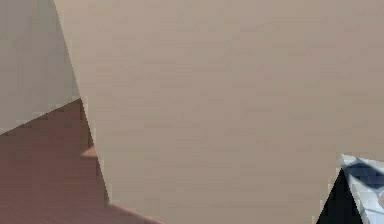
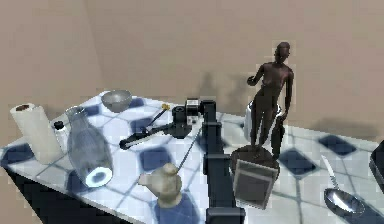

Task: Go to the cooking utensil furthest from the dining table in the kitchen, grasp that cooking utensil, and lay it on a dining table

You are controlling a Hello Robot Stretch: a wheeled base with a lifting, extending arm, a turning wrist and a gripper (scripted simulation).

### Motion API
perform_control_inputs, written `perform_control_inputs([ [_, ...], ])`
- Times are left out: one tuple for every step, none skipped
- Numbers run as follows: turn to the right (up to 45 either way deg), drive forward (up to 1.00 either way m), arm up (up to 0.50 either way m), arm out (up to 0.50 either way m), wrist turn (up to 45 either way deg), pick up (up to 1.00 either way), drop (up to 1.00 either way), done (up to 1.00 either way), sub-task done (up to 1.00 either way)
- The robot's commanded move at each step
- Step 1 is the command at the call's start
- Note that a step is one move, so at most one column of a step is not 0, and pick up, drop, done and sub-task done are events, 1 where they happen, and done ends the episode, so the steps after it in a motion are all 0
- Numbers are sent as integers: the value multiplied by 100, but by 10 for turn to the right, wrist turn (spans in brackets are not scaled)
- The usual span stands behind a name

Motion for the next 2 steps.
perform_control_inputs([
  [0,0,10,0,0,0,0,0,0],
  [0,0,4,0,0,0,0,0,0],
])
